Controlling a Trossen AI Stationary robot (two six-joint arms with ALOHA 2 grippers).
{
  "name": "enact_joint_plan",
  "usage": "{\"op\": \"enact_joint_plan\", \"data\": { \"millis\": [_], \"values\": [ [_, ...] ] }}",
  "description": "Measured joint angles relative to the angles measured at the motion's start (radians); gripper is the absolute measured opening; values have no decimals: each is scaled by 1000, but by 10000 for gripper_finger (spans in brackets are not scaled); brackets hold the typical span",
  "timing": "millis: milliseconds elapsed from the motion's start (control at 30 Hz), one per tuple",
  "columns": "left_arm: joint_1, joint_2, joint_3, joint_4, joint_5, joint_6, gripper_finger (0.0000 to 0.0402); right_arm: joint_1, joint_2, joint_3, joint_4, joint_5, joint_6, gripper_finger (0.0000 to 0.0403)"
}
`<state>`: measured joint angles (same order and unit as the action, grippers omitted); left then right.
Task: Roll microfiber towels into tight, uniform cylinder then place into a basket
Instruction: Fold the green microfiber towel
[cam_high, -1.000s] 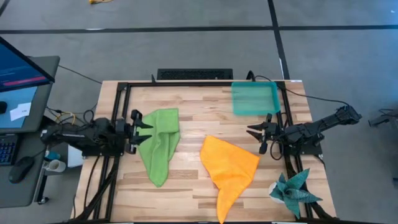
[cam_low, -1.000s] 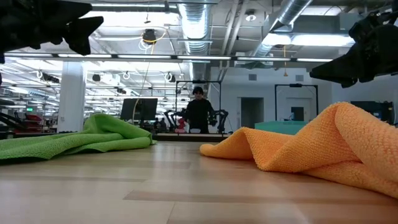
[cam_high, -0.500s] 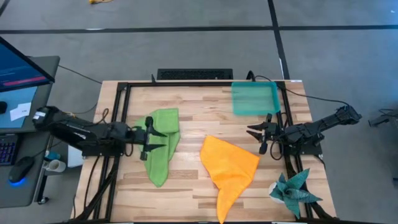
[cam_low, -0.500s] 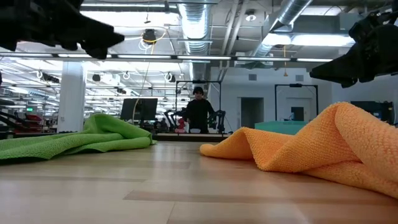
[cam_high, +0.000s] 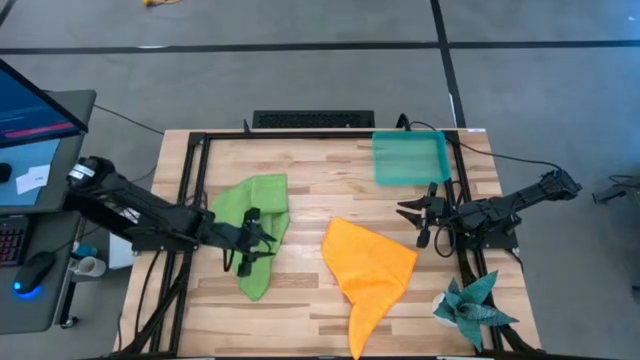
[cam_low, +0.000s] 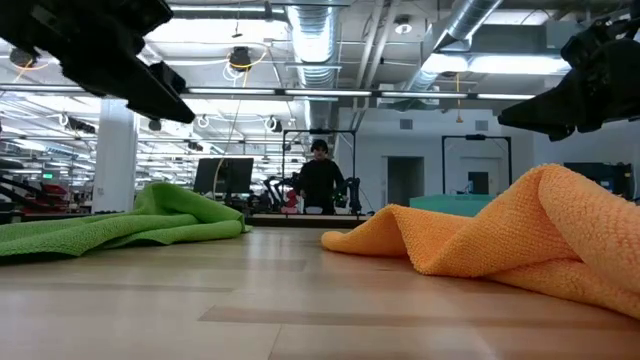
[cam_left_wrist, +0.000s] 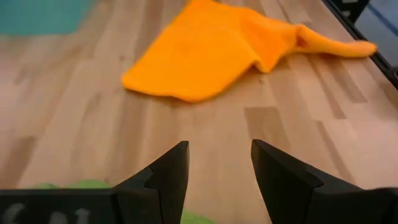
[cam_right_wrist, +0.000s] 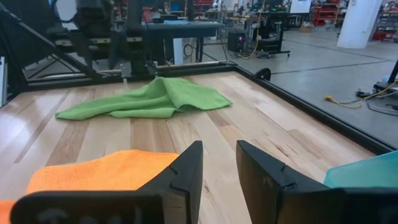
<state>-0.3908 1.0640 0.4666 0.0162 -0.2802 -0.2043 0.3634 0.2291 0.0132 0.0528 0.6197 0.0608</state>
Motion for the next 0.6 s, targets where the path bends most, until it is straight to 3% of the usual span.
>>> {"op": "enact_joint_plan", "data": {
  "millis": [167, 367, 600],
  "values": [
    [-96, 82, 139, -201, -31, -92, 169, 0, 0, 0, 0, 0, 0, 120],
    [-216, 192, 335, -526, -30, -309, 169, 0, 0, 0, 0, 3, 0, 120],
    [-335, 396, 375, -515, -70, -464, 169, 0, 0, 0, 0, 3, 0, 120]
  ]
}}
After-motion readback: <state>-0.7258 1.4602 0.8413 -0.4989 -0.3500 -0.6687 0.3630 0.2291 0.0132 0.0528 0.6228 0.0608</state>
